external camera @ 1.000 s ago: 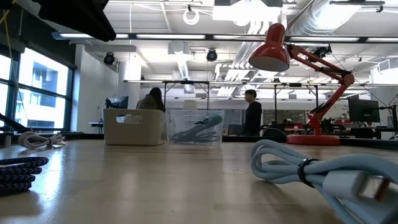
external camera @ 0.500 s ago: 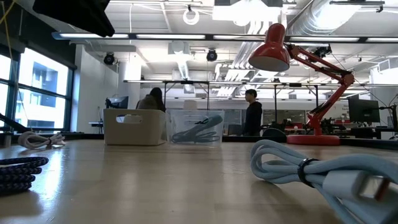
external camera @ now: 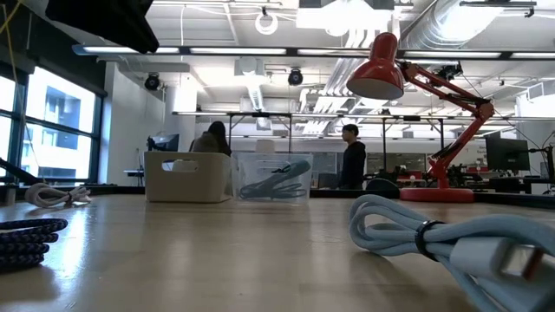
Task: Pick & Place USB Port
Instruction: Put the pink patterned charger cable into the white bin
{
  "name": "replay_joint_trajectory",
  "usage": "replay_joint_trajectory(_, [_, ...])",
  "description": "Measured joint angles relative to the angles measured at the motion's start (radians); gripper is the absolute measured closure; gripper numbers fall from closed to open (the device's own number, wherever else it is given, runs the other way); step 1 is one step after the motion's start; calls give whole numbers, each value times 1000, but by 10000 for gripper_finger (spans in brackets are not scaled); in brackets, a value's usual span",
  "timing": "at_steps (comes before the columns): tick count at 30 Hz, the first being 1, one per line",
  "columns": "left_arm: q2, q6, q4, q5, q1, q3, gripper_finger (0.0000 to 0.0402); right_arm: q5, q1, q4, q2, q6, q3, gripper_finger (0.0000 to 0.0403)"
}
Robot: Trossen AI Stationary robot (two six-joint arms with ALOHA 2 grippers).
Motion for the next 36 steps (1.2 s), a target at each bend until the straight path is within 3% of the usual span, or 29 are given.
replay_joint_trajectory(10, [0,-12,-82,-9,0,0,350,141,-51,51,0,-86,0,395])
replay_joint_trajectory(19, [-2,54,-115,-28,0,0,351,271,-194,158,-1,-352,60,399])
replay_joint_trajectory(26, [-2,18,-255,-127,0,0,351,420,-277,76,-2,-688,283,399])
replay_joint_trajectory(31, [-10,-20,-268,-82,0,0,351,587,-347,32,-2,-975,456,399])
replay_joint_trajectory(36, [-18,-82,-303,-24,0,0,350,639,-453,31,-2,-1240,588,399])
